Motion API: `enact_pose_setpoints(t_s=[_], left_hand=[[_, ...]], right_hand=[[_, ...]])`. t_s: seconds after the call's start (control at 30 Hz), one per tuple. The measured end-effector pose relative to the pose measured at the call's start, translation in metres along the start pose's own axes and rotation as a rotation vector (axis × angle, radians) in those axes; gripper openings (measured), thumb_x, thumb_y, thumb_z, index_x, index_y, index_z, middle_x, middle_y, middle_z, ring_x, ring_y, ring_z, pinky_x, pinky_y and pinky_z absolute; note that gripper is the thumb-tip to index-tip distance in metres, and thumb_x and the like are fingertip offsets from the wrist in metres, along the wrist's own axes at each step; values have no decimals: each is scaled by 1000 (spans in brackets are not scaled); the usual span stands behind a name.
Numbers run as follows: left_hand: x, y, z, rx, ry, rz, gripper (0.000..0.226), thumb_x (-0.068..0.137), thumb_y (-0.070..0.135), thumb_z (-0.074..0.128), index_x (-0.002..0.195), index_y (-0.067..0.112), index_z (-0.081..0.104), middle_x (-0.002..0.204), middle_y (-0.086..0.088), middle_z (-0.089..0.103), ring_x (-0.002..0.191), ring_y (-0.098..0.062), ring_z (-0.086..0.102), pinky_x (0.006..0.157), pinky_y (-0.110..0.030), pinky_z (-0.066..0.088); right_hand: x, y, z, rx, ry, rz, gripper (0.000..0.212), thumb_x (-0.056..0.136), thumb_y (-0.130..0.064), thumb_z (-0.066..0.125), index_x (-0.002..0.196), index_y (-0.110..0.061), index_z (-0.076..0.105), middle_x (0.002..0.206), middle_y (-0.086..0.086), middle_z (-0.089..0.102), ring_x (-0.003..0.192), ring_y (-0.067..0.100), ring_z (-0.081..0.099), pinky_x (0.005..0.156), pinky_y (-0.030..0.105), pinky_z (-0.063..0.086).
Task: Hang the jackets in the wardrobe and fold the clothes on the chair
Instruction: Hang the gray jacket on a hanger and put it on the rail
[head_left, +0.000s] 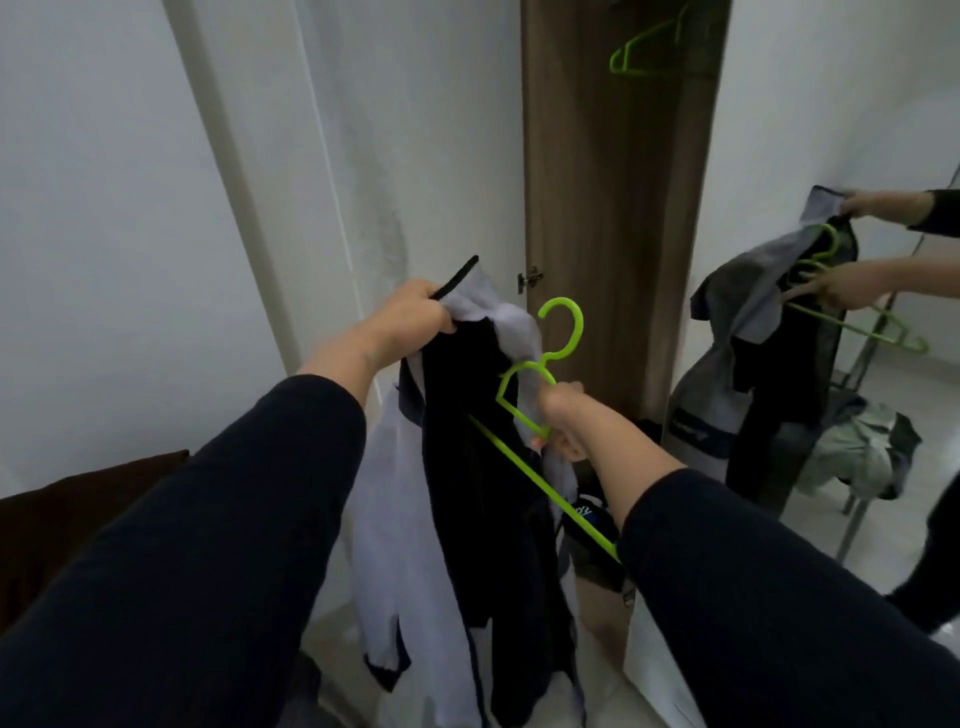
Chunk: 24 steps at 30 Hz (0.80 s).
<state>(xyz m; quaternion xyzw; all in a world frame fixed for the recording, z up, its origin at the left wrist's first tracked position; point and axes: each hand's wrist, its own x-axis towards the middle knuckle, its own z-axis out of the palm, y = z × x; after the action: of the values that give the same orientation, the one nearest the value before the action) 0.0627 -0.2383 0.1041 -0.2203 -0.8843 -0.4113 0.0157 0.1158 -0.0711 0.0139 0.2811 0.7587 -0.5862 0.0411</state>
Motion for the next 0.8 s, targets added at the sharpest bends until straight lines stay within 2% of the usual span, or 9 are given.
enact_pose_setpoints(t_s=[0.07,0.17,0.23,0.33,0.43,0.5,0.53,0.7,0.8], left_hand=[[-5,1,-3,-16,-25,-33,15,79,-8,52,75,4,60,76,-9,60,74,-24,57,65,-27,44],[-11,-5,0,-31,-96,-141,23,79,-9,52,69,10,60,71,-4,61,66,-18,59,59,-23,46],[-12,-12,5,-19,-203,-245,18,79,-6,53,79,10,62,85,-9,65,80,-22,63,71,-29,52],[-12,-18,7,150,-390,-337,30,81,4,58,109,16,59,116,-2,60,107,-17,55,88,-36,50],[-2,-18,13,290,-444,-323,91,69,40,78,144,27,28,140,8,41,126,-14,42,102,-43,41],[7,-14,20,165,-242,-155,130,45,57,84,149,32,10,152,5,23,138,-19,28,110,-45,33],[12,-10,24,93,-162,-70,135,45,56,86,151,30,6,156,1,16,141,-21,22,112,-47,30],[22,10,51,500,-43,220,108,64,77,62,146,20,22,151,0,24,140,-25,23,114,-52,23],[25,12,58,763,114,359,67,79,71,49,120,18,42,130,-1,44,128,-23,38,112,-59,11]], right_hand=[[0,-4,-6,128,-19,-67,54,104,-32,32,152,-23,8,103,11,46,15,11,39,25,8,26],[-5,-9,-14,211,-70,-197,43,102,-45,24,143,-33,29,81,8,44,16,6,35,28,9,27],[-2,-13,-15,218,-44,-265,34,102,-45,26,130,-33,41,76,5,44,21,8,41,33,13,34],[-1,-20,-19,126,46,-393,30,99,-44,32,93,-23,53,69,7,52,47,22,57,57,35,46],[-5,-25,-31,-12,123,-479,34,93,-44,35,76,-24,56,62,11,62,63,30,64,72,45,50],[-16,-28,-41,-101,134,-510,36,95,-46,35,73,-25,55,62,9,63,61,27,64,69,37,49],[-21,-29,-45,-136,134,-522,37,97,-46,34,73,-26,54,61,7,62,59,25,63,64,33,46],[-25,-31,-61,-72,101,-562,34,102,-35,32,76,-21,49,55,3,52,42,14,55,35,17,33],[-25,-28,-63,-66,79,-595,32,102,-30,35,82,-16,56,55,1,56,37,9,53,41,18,42]])
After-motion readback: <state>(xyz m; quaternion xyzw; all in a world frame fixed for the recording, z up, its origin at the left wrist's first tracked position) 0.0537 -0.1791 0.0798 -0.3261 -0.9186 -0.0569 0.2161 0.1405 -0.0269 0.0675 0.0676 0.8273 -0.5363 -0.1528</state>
